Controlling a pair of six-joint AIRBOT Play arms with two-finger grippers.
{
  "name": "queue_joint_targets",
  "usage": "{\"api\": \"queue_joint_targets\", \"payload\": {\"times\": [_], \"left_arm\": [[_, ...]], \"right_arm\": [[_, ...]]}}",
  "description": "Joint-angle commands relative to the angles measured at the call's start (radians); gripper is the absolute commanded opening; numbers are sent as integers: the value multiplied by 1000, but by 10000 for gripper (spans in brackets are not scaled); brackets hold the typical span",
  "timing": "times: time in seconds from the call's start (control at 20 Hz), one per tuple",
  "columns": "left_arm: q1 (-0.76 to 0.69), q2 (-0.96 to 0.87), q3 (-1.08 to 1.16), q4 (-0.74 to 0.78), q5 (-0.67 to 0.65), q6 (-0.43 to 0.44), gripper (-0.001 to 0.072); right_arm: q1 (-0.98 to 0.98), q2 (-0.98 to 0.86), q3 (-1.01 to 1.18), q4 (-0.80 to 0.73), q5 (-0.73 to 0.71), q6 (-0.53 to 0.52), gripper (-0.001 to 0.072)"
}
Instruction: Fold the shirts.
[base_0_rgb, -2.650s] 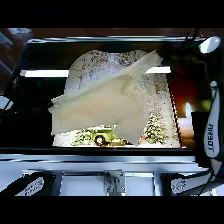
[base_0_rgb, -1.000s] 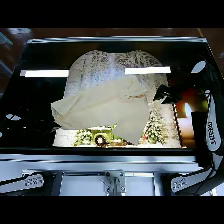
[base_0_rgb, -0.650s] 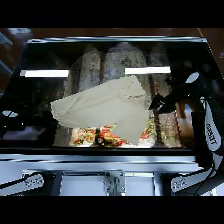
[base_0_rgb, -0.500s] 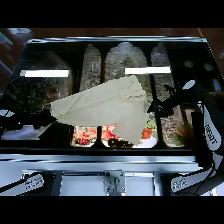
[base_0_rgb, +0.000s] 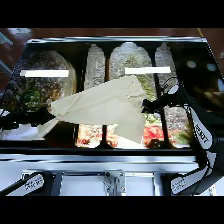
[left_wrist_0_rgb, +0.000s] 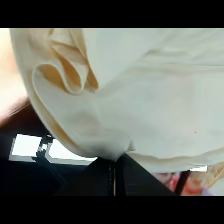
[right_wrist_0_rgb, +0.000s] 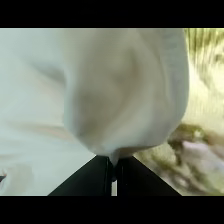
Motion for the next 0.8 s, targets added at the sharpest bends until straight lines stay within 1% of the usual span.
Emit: {"api": "queue_joint_targets", "payload": {"times": [0.0,0.1,0.2,0.35,0.45,0.5,0.65,0.7,0.75], "left_arm": [[0,58,60,0,-2,15,38],[-1,142,165,-1,-1,-6,38],[-1,251,338,0,8,-6,38],[-1,389,673,0,53,-9,38],[0,443,887,8,63,-9,38],[0,463,980,18,63,-25,38],[0,499,1157,112,56,-167,39],[0,508,1188,144,31,-190,38],[0,525,1213,173,-21,-194,39]], "right_arm": [[6,89,62,4,-11,-112,64],[0,209,163,3,-22,-213,64],[0,332,301,-8,-53,-266,63],[0,515,532,-15,-162,-270,64],[0,616,651,-15,-222,-269,64],[0,662,694,-17,-235,-270,63],[0,804,760,-93,-203,-269,64],[0,857,760,-143,-174,-257,64],[0,903,760,-191,-139,-227,64]]}}
